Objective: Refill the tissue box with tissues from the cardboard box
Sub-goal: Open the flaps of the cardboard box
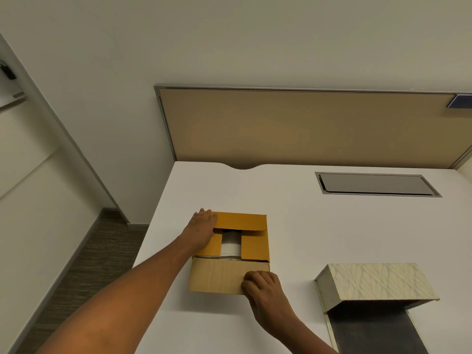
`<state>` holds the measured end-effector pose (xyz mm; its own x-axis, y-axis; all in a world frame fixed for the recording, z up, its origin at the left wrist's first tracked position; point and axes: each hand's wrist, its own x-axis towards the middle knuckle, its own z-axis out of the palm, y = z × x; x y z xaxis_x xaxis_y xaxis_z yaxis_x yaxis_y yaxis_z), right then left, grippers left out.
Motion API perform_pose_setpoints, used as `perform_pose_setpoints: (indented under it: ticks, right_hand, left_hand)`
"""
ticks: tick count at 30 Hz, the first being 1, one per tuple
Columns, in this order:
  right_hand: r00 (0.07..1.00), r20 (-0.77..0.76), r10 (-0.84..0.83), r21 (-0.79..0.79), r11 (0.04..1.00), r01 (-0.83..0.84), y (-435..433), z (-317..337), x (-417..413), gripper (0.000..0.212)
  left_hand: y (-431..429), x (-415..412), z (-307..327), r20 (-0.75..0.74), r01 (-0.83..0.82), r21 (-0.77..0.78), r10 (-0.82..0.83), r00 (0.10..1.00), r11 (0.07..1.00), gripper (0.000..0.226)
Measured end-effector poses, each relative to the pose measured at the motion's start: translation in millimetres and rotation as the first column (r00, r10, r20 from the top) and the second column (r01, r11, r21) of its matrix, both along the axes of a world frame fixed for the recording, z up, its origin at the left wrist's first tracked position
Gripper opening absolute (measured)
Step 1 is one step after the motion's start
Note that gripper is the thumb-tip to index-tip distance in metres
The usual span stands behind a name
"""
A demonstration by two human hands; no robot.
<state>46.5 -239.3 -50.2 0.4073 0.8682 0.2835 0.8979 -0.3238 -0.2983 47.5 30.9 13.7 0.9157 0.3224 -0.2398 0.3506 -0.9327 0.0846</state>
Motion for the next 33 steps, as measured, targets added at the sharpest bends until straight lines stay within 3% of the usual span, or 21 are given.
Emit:
perform_pose_setpoints:
  ticks: [3,12,16,20,24,28,33]
  right_hand:
    - [1.0,0.006,0.01,0.015,1.0,-0.01,-2.1,-0.5,1.7,0.028]
    - [1.0,0.013,0.015,0.035,0.999,-0.016,-4.3,-6.5,2.5,0.024]
    - [1.0,0.003,0.006,0.045,0.999,-0.006,-3.3,-3.6,4.1,0.027]
    - [1.0,-0.013,-0.014,0.056,0.998,0.015,-3.0,-4.7,0.8,0.027]
    - [0.999,-0.019,-0.03,0.045,0.999,0.031,-5.3,-10.2,0.3,0.026]
    - [0.999,-0.008,-0.04,0.029,0.999,0.04,-3.7,-14.9,0.4,0.026]
    - [0.996,-0.042,-0.077,0.005,0.997,0.077,-1.6,-16.9,-0.1,0.033]
  left_hand:
    - [9.7,7.4,10.6,-0.009,0.036,-0.023,-0.037,0.999,0.999,0.017]
    - [33.7,35.9,43.0,0.006,-0.01,-0.098,0.011,1.0,0.995,0.016]
    - [33.1,45.9,45.6,0.099,-0.029,-0.14,0.043,0.994,0.99,0.012]
    - [30.9,55.2,38.5,0.273,-0.13,-0.256,0.2,0.941,0.958,0.035]
    - [30.6,62.6,19.9,0.397,-0.078,-0.106,0.114,0.911,0.991,0.007]
    - [34.7,67.6,-3.7,0.287,-0.038,-0.014,0.041,0.957,0.999,0.03]
    - [31.5,62.3,-28.7,0.129,-0.054,-0.107,0.068,0.989,0.993,0.081]
